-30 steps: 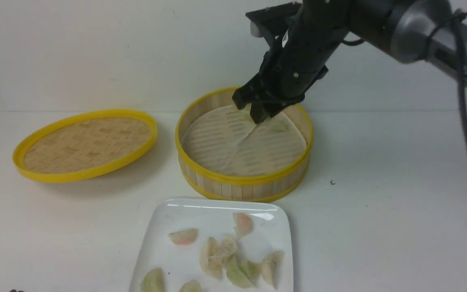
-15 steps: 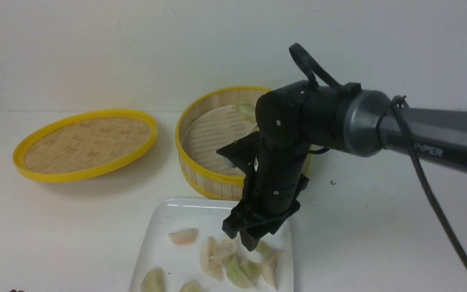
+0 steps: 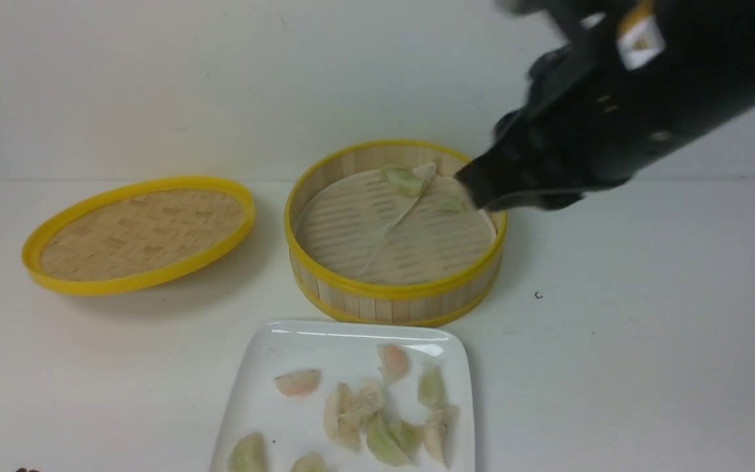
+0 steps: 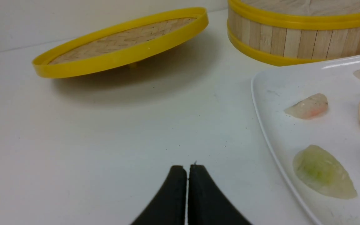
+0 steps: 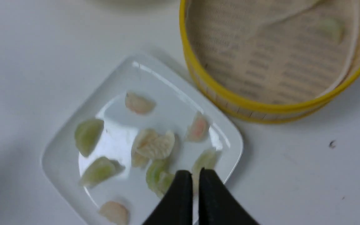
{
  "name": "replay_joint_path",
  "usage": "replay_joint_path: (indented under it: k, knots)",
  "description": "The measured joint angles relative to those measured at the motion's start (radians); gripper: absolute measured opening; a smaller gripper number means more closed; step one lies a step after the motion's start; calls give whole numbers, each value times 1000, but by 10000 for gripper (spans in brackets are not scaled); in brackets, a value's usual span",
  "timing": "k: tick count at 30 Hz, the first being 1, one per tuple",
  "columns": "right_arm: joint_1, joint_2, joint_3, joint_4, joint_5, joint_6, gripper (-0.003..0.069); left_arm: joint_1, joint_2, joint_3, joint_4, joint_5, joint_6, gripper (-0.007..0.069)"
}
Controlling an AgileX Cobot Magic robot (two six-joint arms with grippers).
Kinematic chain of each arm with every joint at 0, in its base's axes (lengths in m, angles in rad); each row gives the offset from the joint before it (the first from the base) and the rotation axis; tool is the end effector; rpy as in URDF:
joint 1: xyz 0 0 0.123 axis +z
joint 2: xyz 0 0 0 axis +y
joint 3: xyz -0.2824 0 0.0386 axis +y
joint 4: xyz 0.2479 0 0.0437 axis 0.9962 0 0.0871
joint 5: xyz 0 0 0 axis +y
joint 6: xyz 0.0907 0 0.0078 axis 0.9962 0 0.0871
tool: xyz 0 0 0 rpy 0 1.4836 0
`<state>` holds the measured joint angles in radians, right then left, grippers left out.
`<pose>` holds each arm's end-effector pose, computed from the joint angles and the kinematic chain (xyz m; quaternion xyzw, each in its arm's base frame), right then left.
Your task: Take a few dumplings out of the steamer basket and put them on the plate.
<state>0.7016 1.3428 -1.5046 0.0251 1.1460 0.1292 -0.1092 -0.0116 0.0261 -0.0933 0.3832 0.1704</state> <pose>0.2034 0.1746 0.4187 -0.2654 0.9056 0.1448 0.2974 0.0517 -0.0089 0.1706 0.0880 0.8026 -0.0215 0.5896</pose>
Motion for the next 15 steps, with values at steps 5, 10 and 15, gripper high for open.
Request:
replay_joint_path:
  k: [5,10,15]
  knots:
    - [0,-371,304,-66,-286,59,-13,0,0,0,0,0,0,-6]
    - [0,-712,682,-123,-621,93,-13,0,0,0,0,0,0,-6]
    - [0,-934,921,-148,-734,129,-14,0,0,0,0,0,0,-6]
